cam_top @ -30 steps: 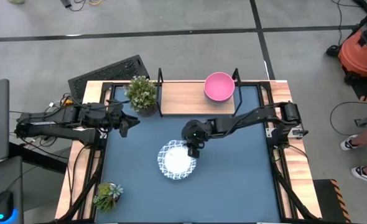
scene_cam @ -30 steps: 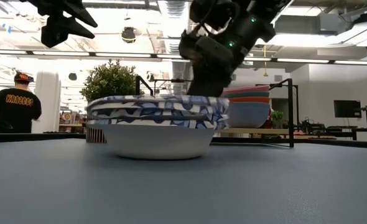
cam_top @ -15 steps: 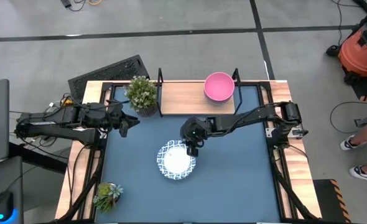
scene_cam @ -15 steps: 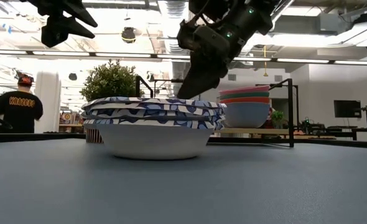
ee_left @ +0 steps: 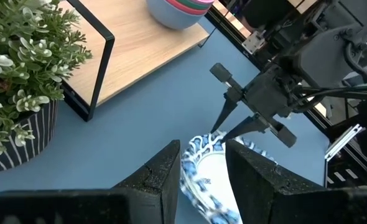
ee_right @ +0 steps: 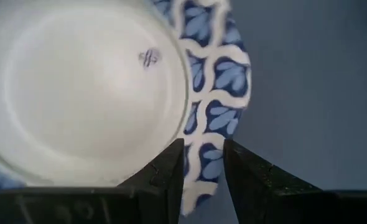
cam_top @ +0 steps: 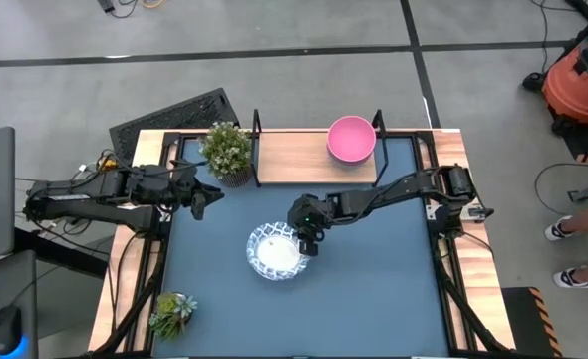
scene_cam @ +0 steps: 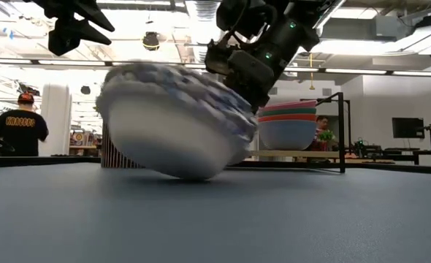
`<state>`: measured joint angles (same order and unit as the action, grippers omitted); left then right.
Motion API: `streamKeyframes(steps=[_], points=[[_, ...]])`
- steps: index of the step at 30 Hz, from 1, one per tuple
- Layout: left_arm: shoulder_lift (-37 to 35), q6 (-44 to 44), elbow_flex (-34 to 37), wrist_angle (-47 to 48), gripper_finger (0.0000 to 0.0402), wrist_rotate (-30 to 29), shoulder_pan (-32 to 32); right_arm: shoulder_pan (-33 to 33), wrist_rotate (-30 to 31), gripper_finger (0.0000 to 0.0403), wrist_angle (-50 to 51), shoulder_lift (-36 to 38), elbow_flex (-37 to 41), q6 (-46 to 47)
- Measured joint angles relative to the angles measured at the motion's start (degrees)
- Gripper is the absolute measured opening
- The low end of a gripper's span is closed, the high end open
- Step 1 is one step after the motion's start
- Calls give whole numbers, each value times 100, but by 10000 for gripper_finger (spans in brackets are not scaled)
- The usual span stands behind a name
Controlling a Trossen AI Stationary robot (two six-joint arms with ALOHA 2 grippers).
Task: Place and stack bowls onto a shelf
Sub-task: Put the blue patterned bowl on the shelf
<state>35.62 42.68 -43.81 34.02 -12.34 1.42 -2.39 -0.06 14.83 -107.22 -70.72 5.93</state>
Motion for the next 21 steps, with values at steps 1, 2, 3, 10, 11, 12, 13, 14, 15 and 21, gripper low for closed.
streamKeyframes(steps=[1, 2, 3, 10, 11, 12, 13, 14, 15, 21], points=[[2, 0, 0, 0, 112, 5, 0, 0, 0, 138, -19, 0, 0, 0], [2, 0, 0, 0, 112, 5, 1, 0, 0, 138, -28, 0, 0, 3], [2, -1, 0, 0, 112, 5, -1, 0, 0, 138, -38, 2, 0, 8], [2, -37, 0, 0, 112, 3, 1, 98, 2, 138, 136, 72, -259, 68], [0, -39, 0, -1, 112, 2, 2, 111, 2, 138, 176, 72, -324, 72], [1, -39, 0, -2, 112, 3, -1, 121, 2, 138, 195, 72, -402, 83], [2, -39, 0, -1, 112, 1, 1, 139, 2, 138, 242, 72, -491, 96], [1, -39, 0, -2, 112, 1, 1, 148, 2, 138, 273, 73, -569, 111], [0, -42, 0, -2, 112, 1, -1, 157, 2, 138, 267, 79, -618, 118], [1, -31, 0, -1, 112, 1, 2, 127, -63, 138, 412, -8, -610, 433]])
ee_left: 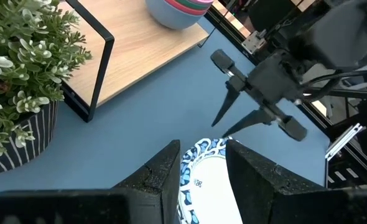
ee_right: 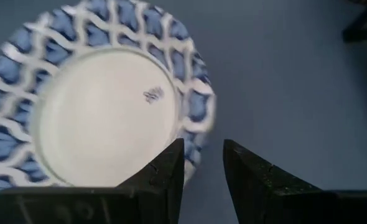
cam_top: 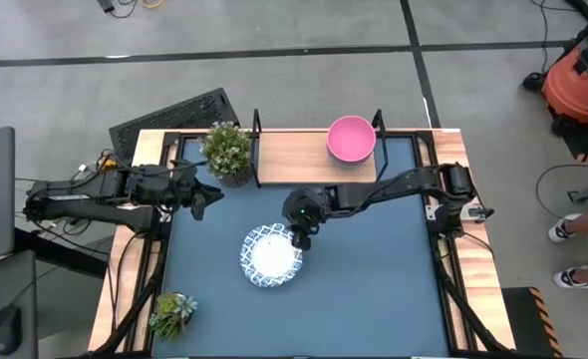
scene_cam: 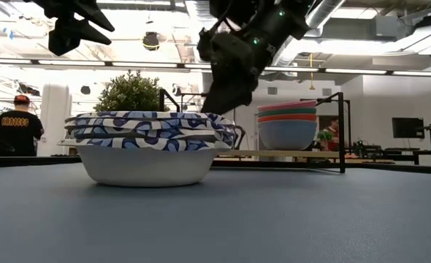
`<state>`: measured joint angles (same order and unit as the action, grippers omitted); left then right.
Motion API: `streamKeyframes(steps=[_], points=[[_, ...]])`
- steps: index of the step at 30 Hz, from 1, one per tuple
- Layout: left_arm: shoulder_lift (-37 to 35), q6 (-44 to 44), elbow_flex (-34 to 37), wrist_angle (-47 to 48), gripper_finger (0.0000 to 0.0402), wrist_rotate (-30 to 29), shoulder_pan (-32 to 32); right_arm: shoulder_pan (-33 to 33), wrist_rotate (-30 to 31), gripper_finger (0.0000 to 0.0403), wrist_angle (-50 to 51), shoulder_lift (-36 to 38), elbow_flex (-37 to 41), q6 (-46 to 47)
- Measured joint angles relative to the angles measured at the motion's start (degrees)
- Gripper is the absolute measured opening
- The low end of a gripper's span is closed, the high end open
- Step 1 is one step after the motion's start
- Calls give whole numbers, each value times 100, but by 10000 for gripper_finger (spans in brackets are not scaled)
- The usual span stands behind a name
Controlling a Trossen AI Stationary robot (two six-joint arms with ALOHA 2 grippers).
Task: Place and stack bowls onto a shelf
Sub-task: Put the blue patterned bowl on the shelf
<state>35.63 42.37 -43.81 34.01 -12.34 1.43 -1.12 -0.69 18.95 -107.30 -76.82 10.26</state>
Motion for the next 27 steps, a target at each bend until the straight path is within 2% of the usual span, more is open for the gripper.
streamKeyframes(steps=[11, 27], points=[[0, -24, 0, 0, 112, -2, 0, -177, 79, 138, -126, 14, 294, 327], [1, -18, 0, -3, 112, 50, 0, -179, 81, 138, -165, 14, 299, 341]])
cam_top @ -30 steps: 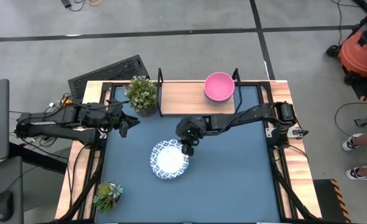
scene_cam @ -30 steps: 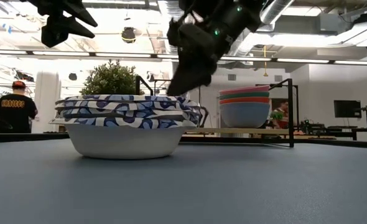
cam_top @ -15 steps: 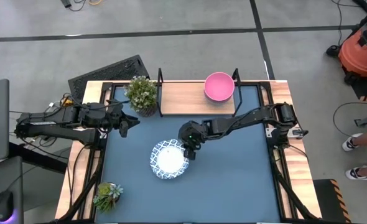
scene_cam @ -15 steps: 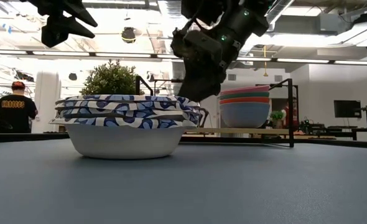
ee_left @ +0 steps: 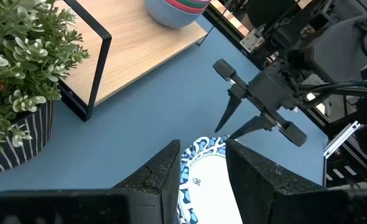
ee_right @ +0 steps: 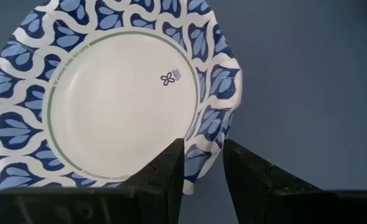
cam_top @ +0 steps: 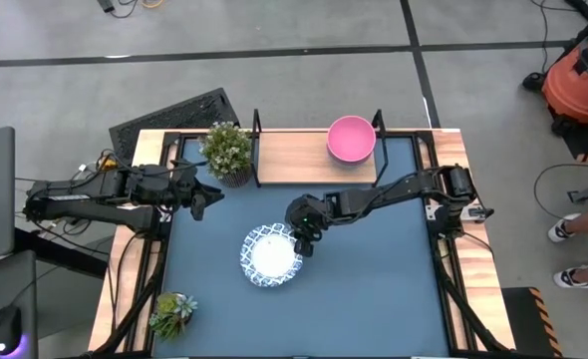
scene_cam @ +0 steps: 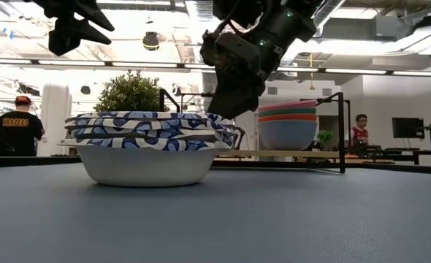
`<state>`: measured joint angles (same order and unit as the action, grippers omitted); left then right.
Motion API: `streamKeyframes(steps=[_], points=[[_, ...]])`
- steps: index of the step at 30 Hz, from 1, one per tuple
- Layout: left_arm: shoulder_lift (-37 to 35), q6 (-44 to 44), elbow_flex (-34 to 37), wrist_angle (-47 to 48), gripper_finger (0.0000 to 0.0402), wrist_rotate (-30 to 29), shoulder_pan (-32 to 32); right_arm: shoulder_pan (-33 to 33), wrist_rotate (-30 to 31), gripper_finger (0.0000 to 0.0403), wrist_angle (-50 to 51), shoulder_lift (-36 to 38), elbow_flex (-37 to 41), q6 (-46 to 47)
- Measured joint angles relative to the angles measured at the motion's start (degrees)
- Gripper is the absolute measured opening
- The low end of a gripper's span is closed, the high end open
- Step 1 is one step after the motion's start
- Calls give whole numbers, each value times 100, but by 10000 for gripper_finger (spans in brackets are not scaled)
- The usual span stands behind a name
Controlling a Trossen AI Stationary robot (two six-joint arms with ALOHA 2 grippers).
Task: Place and stack bowls onto a shelf
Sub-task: Put the blue patterned bowl on the shelf
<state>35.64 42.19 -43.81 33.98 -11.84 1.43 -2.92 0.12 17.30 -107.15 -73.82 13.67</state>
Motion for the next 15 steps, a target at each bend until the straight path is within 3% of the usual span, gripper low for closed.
streamKeyframes(steps=[15], points=[[0, -11, 0, 0, 112, 2, -2, 48, -3, 138, 19, 0, 0, 90]])
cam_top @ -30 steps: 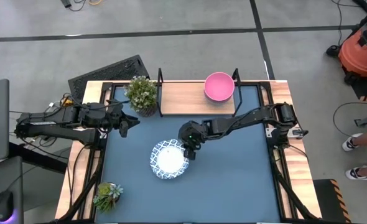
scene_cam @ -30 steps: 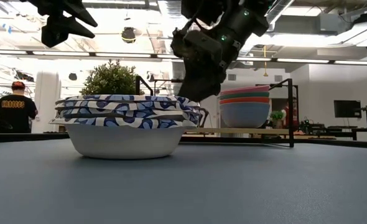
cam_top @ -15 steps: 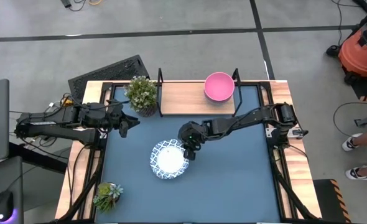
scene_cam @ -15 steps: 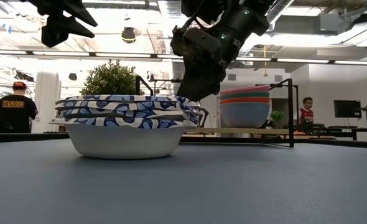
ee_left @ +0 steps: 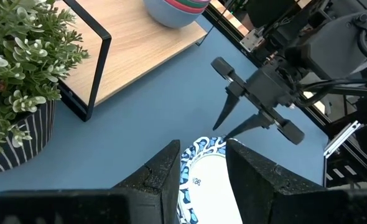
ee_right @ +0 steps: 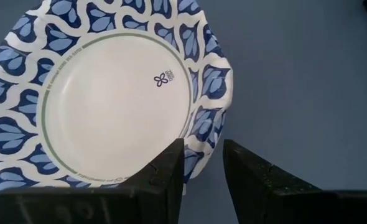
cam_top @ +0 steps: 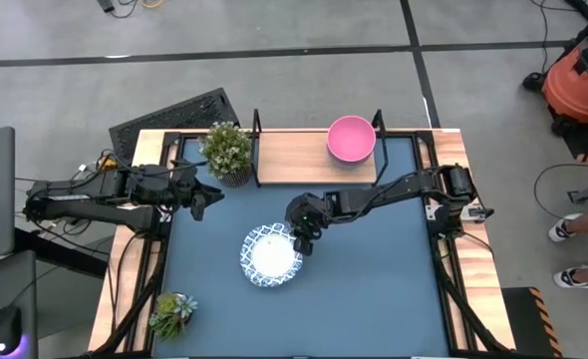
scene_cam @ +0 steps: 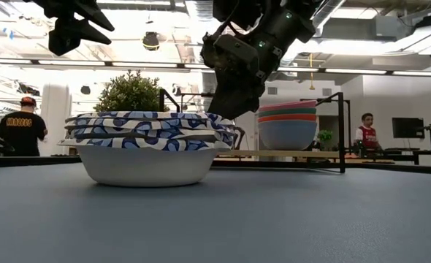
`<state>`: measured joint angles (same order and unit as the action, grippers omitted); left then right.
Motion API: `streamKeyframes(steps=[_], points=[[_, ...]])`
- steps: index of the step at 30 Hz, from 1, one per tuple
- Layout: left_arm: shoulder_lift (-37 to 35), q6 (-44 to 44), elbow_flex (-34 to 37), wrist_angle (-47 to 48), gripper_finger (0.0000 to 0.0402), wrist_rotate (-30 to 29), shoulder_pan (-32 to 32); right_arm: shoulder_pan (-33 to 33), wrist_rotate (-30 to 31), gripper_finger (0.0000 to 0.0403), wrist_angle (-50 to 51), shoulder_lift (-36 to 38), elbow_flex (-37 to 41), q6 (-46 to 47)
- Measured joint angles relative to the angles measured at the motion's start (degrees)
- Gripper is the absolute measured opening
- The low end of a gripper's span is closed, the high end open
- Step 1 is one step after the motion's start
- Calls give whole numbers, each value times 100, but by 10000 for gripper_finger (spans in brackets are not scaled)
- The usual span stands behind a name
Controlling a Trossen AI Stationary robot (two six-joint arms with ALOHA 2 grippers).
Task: Place and stack bowls onto a shelf
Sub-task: Put the blue patterned bowl on the shelf
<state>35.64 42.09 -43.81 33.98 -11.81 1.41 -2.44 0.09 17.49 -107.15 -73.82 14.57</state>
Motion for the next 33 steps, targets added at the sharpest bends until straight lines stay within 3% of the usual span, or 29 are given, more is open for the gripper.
streamKeyframes(steps=[22, 26, 33], points=[[-1, 64, 0, -3, 112, 4, 2, 70, -302, 138, -520, -195, -13, 258], [-2, 177, 0, -14, 112, 101, 2, 167, -666, 138, -479, -345, -50, 319], [0, 192, 0, -54, 112, 161, 0, 164, -455, 137, 92, -273, -301, -91]])
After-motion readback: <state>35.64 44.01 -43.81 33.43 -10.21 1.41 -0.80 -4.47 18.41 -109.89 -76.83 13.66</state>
